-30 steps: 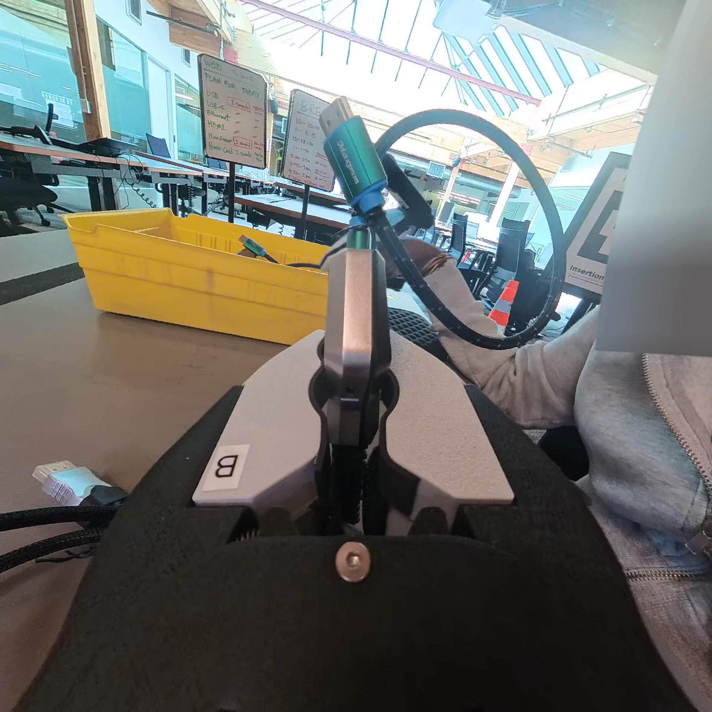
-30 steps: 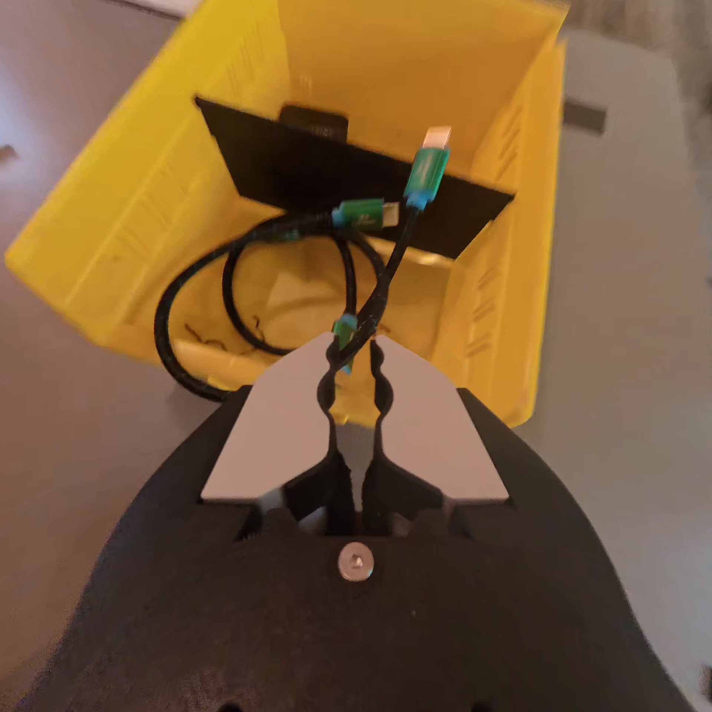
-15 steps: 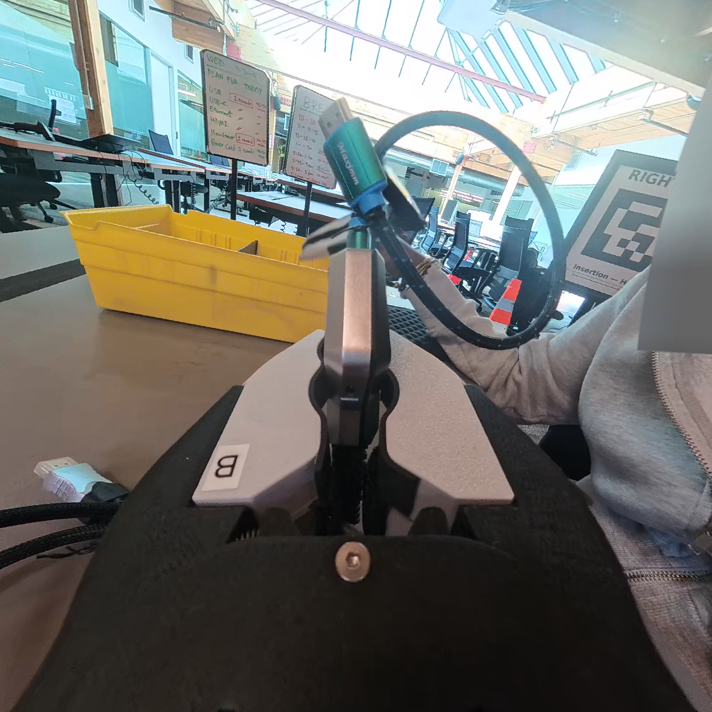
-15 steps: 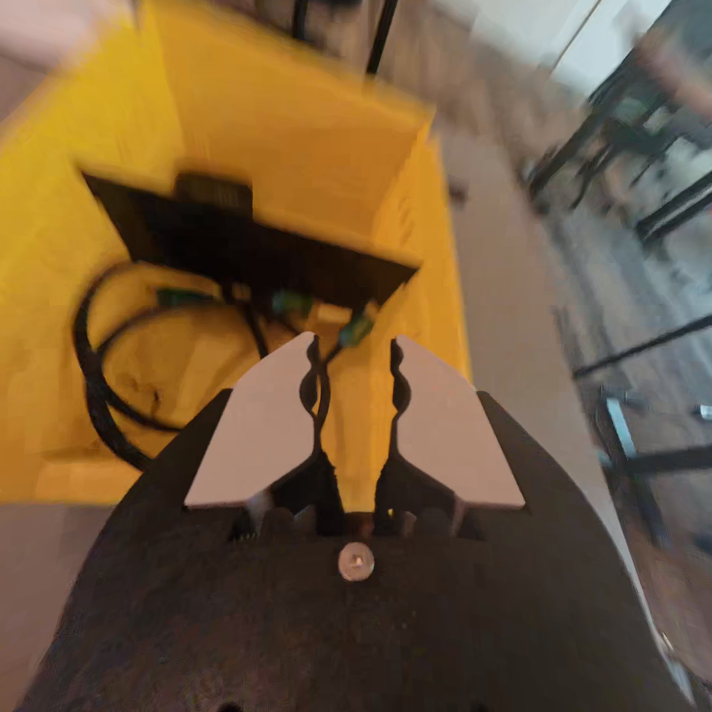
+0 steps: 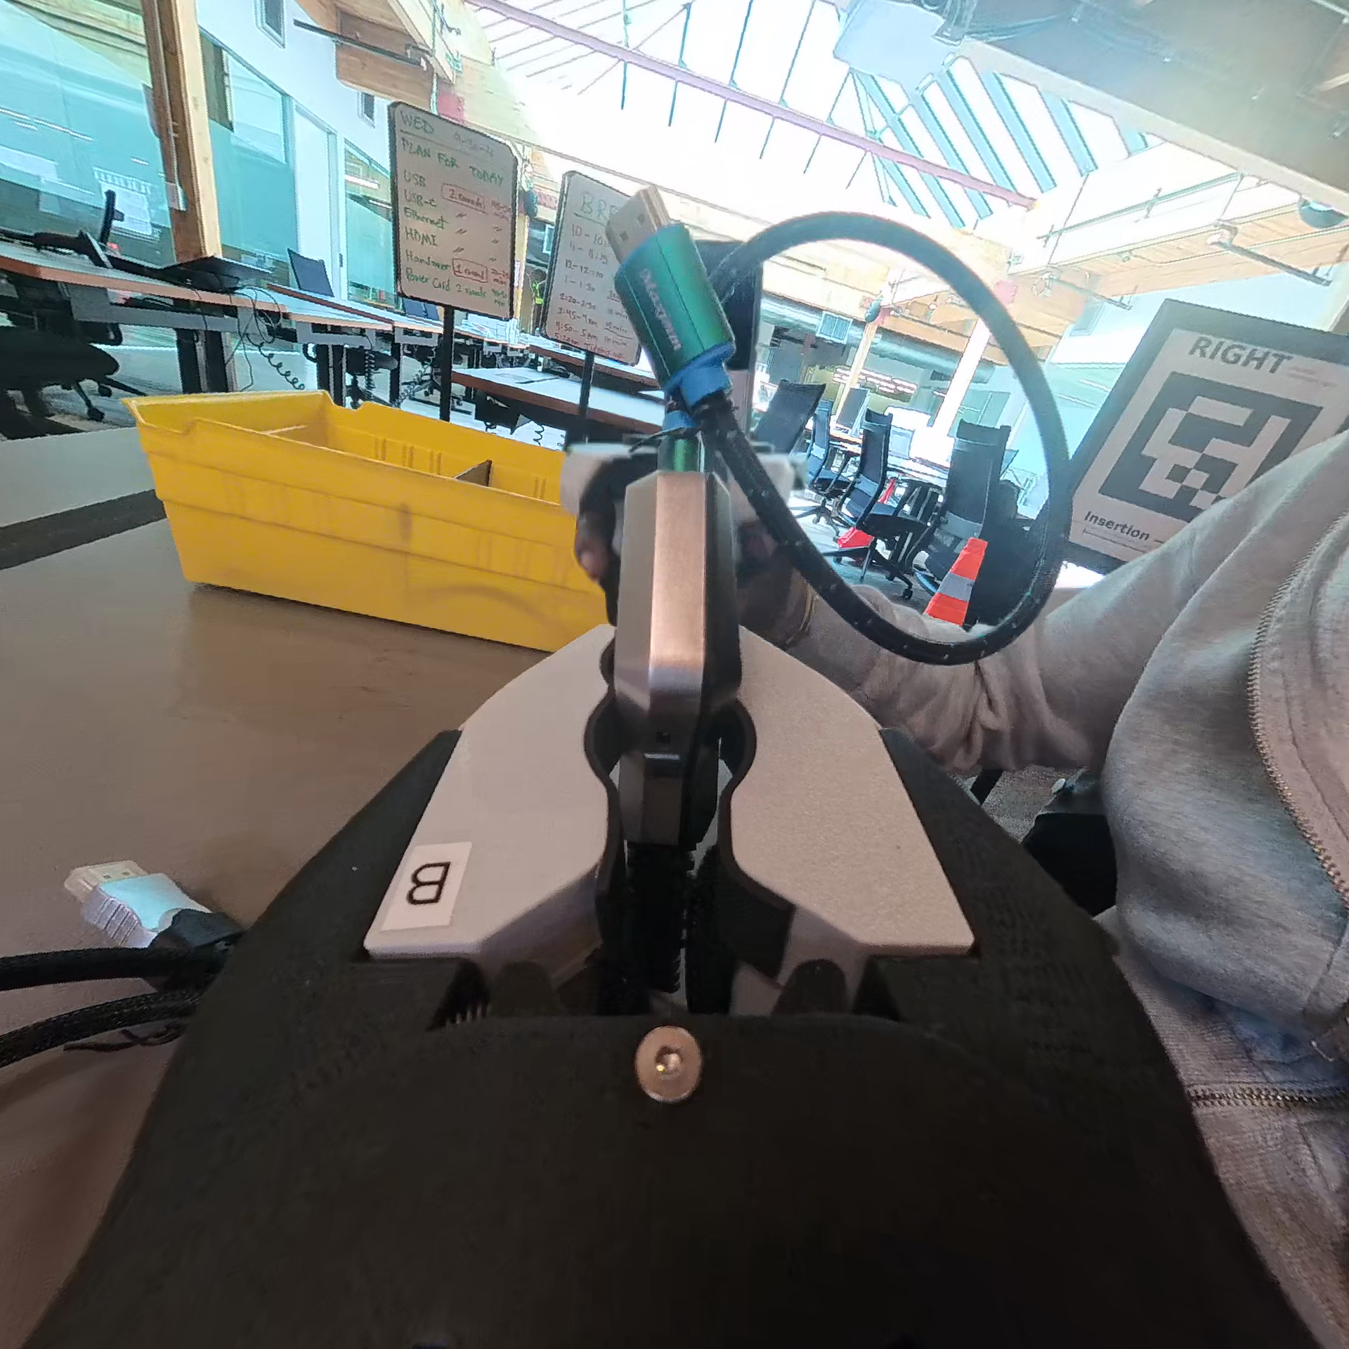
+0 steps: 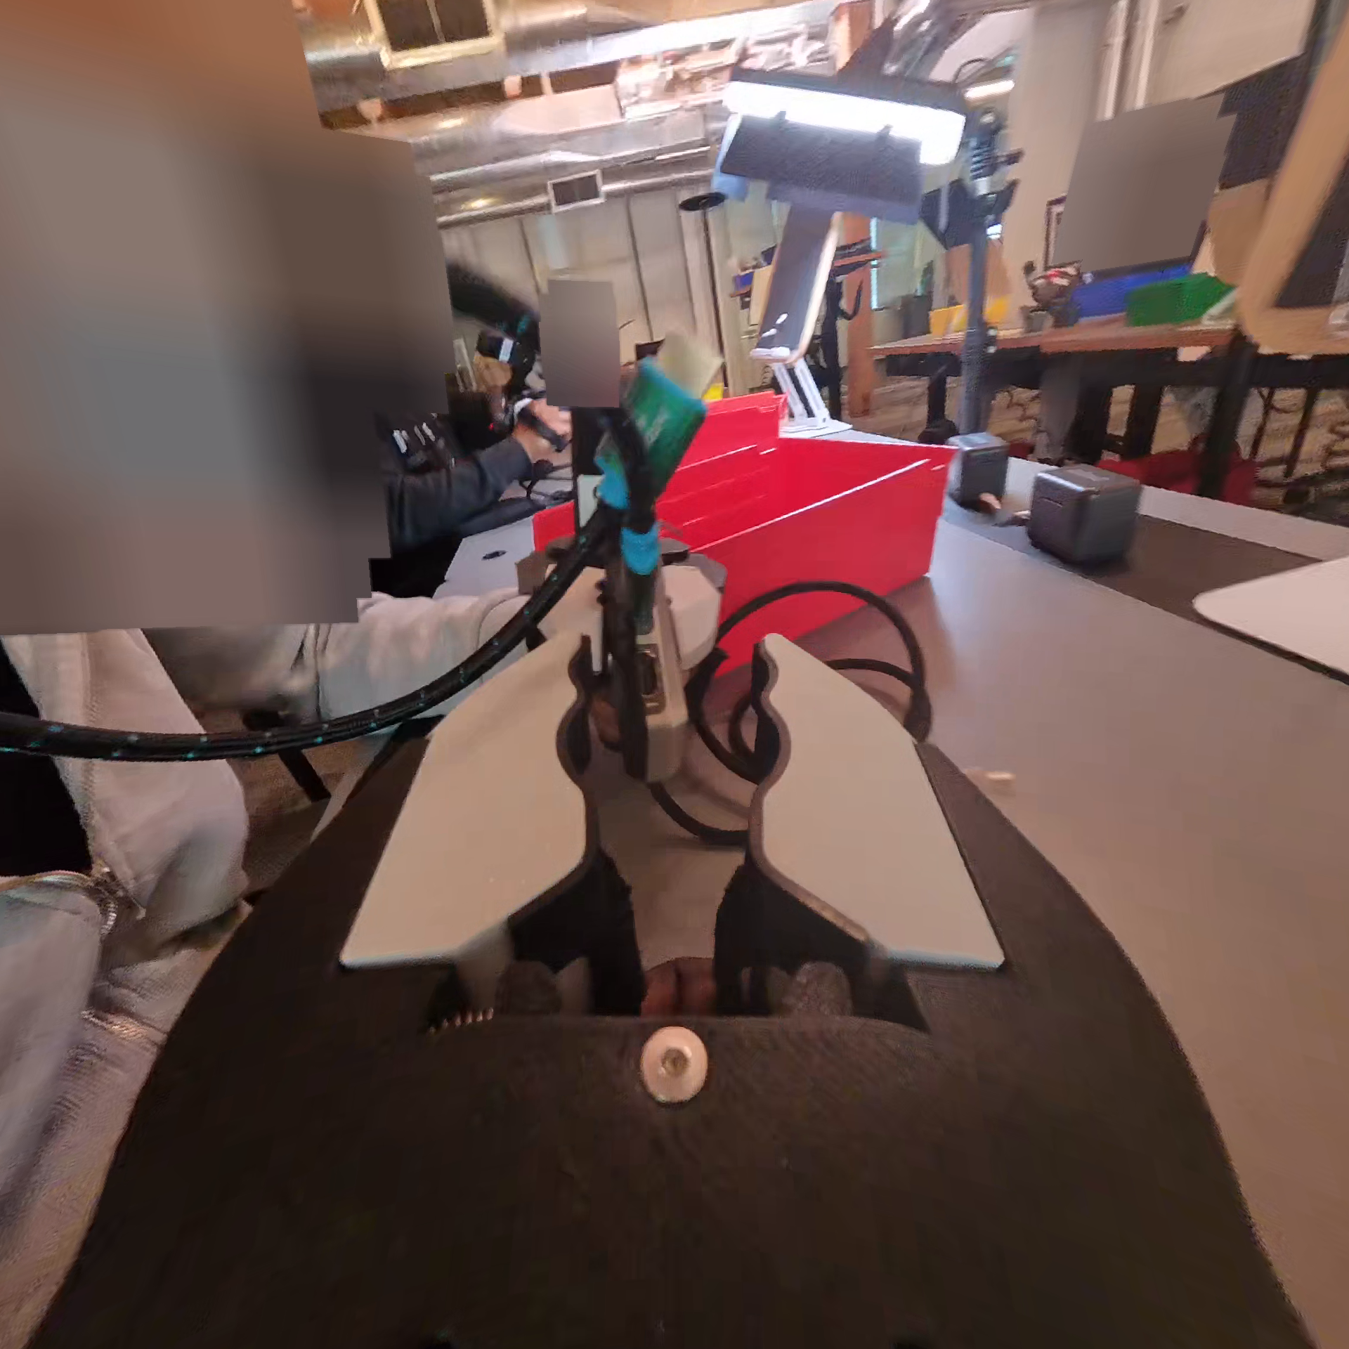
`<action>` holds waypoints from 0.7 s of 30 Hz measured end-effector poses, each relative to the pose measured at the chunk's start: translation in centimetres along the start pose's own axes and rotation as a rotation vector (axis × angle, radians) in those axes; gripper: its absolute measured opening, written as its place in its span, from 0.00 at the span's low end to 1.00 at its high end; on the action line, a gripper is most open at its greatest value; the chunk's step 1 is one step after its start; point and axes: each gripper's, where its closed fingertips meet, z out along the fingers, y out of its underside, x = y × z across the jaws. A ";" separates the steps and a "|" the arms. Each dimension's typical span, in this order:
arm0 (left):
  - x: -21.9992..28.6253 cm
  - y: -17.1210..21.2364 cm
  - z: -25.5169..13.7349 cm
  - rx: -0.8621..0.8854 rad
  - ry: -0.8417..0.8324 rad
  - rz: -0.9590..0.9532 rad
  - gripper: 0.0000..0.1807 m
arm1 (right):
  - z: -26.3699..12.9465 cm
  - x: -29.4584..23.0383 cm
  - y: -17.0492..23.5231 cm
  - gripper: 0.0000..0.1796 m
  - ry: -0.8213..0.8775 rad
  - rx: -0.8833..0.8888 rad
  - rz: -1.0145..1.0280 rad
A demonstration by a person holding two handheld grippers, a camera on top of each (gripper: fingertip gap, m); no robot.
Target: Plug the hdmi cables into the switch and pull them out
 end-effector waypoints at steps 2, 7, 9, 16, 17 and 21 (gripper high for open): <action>0.1 0.1 0.0 -0.008 0.006 0.001 0.12 | 1.7 -1.0 0.6 0.23 -0.018 0.026 -0.044; 0.7 0.4 0.0 -0.021 0.052 0.004 0.12 | 3.4 -2.0 0.7 0.10 -0.032 0.156 -0.013; 1.0 0.6 0.1 -0.029 0.069 0.003 0.12 | 3.6 -2.2 1.2 0.07 -0.041 0.144 -0.030; 2.3 -0.2 0.5 0.017 0.145 -0.039 0.12 | 3.3 -3.3 0.0 0.05 -0.033 0.184 -0.122; 2.5 -0.4 0.5 0.027 0.154 -0.051 0.12 | 3.3 -3.4 -0.2 0.05 -0.031 0.196 -0.125; 2.8 1.2 0.1 -0.071 0.186 -0.042 0.12 | -0.8 -3.1 -6.2 0.06 0.029 0.552 -0.080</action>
